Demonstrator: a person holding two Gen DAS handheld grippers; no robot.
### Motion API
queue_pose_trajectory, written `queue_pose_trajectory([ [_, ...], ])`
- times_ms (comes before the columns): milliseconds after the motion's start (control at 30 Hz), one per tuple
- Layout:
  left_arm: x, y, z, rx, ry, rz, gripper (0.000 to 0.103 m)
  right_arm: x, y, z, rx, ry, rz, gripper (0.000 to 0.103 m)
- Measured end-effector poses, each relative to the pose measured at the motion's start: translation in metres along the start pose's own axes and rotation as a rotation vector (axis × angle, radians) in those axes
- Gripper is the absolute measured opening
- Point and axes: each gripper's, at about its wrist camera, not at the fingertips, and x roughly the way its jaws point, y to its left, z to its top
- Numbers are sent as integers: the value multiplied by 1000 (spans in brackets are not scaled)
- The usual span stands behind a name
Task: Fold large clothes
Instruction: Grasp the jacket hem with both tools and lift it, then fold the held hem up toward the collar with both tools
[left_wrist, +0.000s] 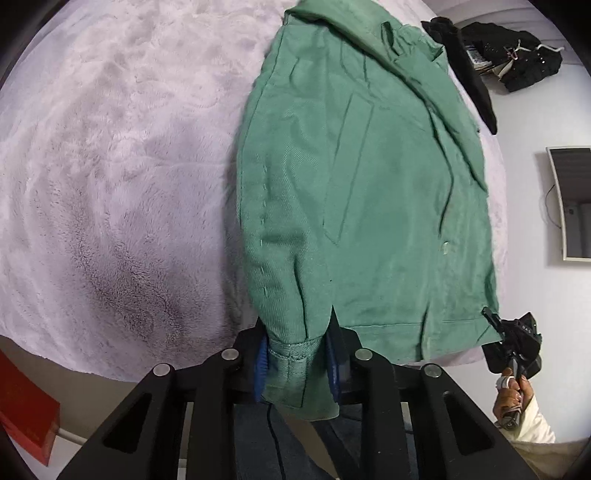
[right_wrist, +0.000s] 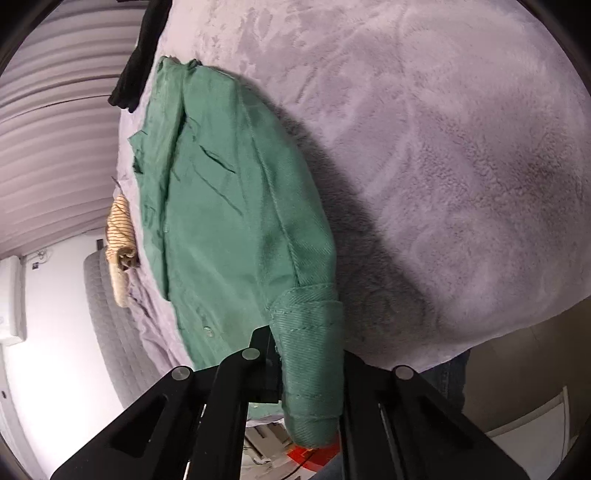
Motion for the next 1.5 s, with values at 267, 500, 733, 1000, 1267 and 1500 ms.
queue_pose_trajectory([
  [267,-69,-53,66,-18,-179,-146,27,-18,90,37,-92,-1,274,7],
  [500,-105,-104,190,-6,-382,-137,20,14,215,117,-276,45,353,7],
  [733,-72,-123,305,-33,-435,-33,20,66,284,215,-325,64,304,7],
  [1000,-3,-116,378,-21,-350,110,20,142,280,300,-222,49,120,7],
  [1267,7,-117,389,0,-294,211,25,158,282,319,-179,32,70,28],
  [1500,-7,-138,381,83,-364,345,94,124,311,321,-311,-50,44,86],
])
